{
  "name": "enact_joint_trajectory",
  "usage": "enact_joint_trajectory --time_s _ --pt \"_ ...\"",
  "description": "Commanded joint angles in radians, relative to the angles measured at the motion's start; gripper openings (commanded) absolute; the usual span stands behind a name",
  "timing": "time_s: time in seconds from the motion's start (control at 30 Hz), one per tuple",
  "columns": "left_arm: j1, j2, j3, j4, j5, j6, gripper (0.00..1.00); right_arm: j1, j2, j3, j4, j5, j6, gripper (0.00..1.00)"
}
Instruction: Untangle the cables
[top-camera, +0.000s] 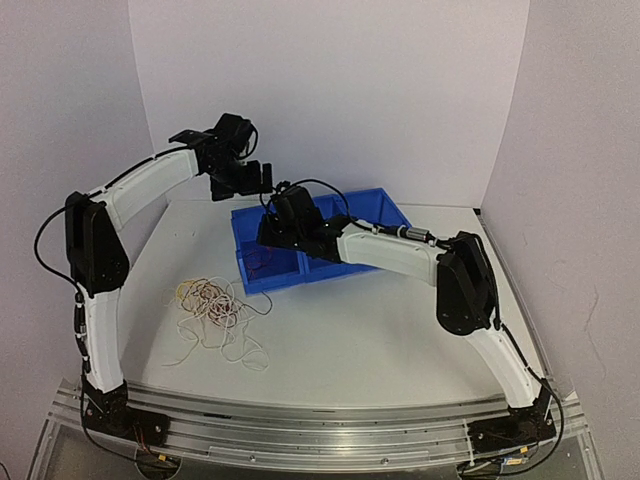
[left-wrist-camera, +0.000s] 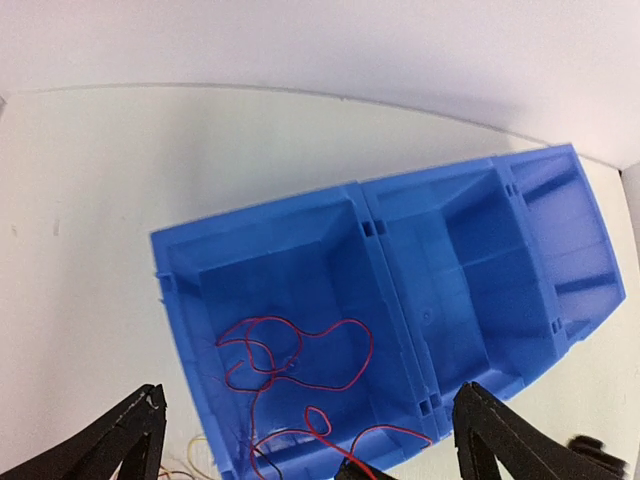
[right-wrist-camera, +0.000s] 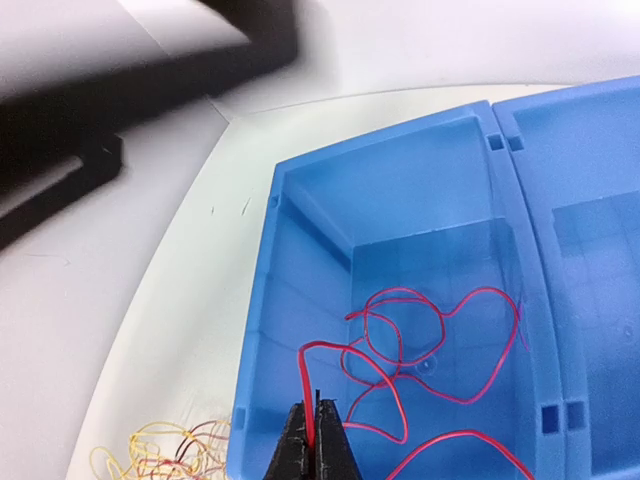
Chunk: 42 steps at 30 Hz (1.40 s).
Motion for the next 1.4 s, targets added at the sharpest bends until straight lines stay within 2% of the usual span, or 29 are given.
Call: enact_joint_trajectory --time_s 0.0,0.13,0.23,0.37,0.5,0.63,0.8,0.93,1.1,1.2,1.37 --pt "0.001 -0.219 -0.092 0.015 -0.078 -0.040 1.00 0.000 0.088 0.096 0.013 -0.009 -0.041 0.00" --pt "0.001 -0.390 -0.295 0.057 -0.102 -0.083 1.00 -0.002 0.101 0.127 -0.011 -0.037 -0.067 0.03" --pt "0.001 -0.519 -0.445 0.073 -0.132 -0.131 1.00 -0.002 0.081 0.127 -0.025 -0.067 -0.073 0.10" --pt "0.000 -0.646 -0.599 0.089 -0.128 -0.180 1.00 -0.002 0.045 0.117 -0.046 -0.103 -0.073 0.28" --pt "0.000 -0.715 -0.704 0.058 -0.104 -0.216 1.00 0.000 -0.021 0.079 -0.061 -0.155 -0.072 0.41" --pt "0.001 -0.759 -0.787 0.026 -0.122 -0.255 1.00 -0.001 -0.091 0.041 -0.071 -0.217 -0.073 0.62" --pt "0.000 -0.793 -0.859 0.000 -0.110 -0.291 1.00 0.000 -0.160 -0.010 -0.095 -0.277 -0.064 0.74" --pt "0.001 -0.810 -0.919 -0.023 -0.113 -0.319 1.00 0.000 -0.191 -0.031 -0.196 -0.249 -0.080 0.78" --pt "0.001 -0.815 -0.972 -0.038 -0.108 -0.349 1.00 0.000 -0.223 -0.095 -0.230 -0.199 -0.118 0.80" --pt "0.001 -0.815 -1.045 -0.022 -0.105 -0.382 1.00 0.000 -0.295 -0.197 -0.236 -0.218 -0.149 0.81" --pt "0.023 -0.771 -1.181 0.170 -0.006 -0.383 1.00 0.001 -0.476 -0.432 -0.233 -0.206 -0.195 0.84"
